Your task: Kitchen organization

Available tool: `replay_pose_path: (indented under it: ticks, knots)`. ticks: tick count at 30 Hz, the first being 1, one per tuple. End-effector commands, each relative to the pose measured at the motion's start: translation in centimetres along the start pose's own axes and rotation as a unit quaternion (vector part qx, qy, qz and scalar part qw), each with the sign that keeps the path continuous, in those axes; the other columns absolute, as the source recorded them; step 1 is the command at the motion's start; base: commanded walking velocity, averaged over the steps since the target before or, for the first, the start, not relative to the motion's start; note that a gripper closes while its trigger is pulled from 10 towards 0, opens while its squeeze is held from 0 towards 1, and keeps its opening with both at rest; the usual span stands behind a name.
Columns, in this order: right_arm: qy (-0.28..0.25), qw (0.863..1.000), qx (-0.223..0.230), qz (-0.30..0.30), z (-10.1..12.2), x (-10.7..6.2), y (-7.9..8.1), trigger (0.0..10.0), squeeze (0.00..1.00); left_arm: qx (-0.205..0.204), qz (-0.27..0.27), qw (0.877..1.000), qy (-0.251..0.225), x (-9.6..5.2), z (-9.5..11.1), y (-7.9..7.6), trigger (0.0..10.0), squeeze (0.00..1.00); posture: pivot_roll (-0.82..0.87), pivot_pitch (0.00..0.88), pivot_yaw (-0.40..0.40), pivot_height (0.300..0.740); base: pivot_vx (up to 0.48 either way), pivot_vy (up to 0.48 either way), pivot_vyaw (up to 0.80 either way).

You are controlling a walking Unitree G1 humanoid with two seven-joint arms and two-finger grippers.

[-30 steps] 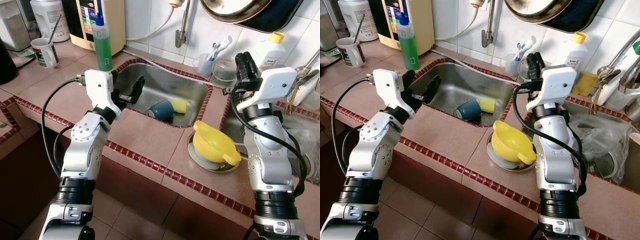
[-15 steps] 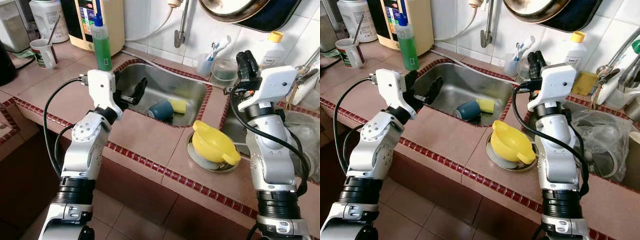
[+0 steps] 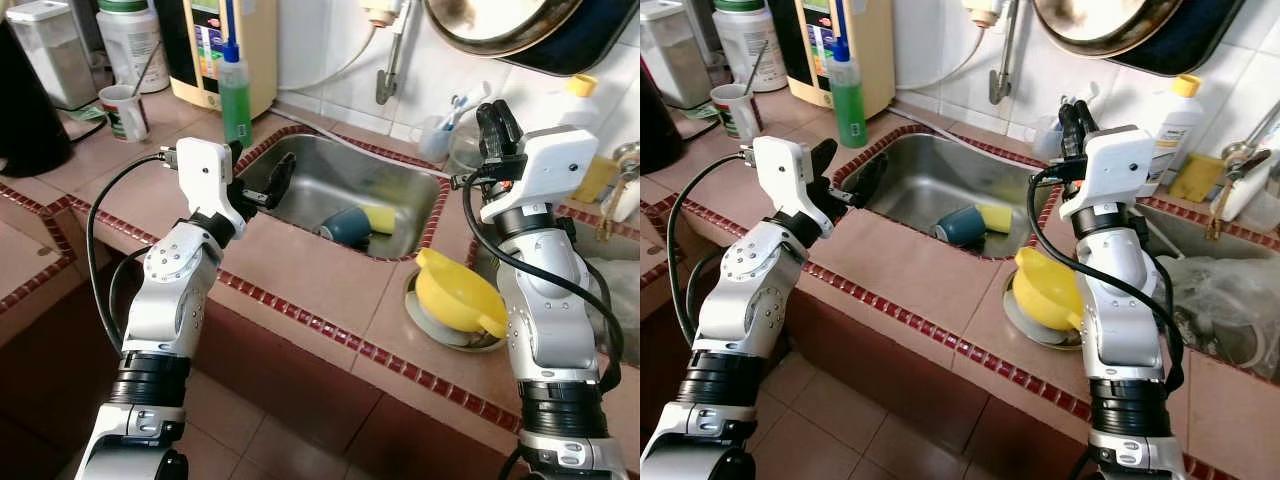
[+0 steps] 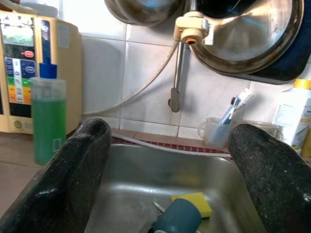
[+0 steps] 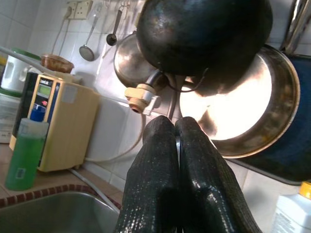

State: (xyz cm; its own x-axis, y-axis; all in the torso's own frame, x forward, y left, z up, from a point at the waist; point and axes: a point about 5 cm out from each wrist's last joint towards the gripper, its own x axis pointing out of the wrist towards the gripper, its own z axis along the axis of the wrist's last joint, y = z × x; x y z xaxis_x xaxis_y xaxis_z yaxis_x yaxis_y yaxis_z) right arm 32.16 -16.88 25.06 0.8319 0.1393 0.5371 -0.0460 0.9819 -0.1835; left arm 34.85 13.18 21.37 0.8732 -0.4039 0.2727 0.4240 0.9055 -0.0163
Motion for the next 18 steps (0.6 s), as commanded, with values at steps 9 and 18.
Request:
replay_pose_path:
  ticks: [9, 18]
  knots:
    - [-0.005, 1.0, -0.013, -0.002, 0.5, -0.06, -0.33, 10.0, 0.0, 0.002, -0.009, 1.0, 0.003, 0.37, 0.24, -0.14, 10.0, 0.0, 0.03, 0.0, -0.038, 0.74, 0.0, 0.278, 0.0]
    - [-0.008, 1.0, -0.015, 0.001, 0.53, 0.16, -0.25, 10.0, 0.0, 0.003, -0.007, 1.0, 0.001, 0.53, 0.42, -0.02, 10.0, 0.0, 0.03, 0.0, -0.037, 0.74, 0.0, 0.281, 0.0]
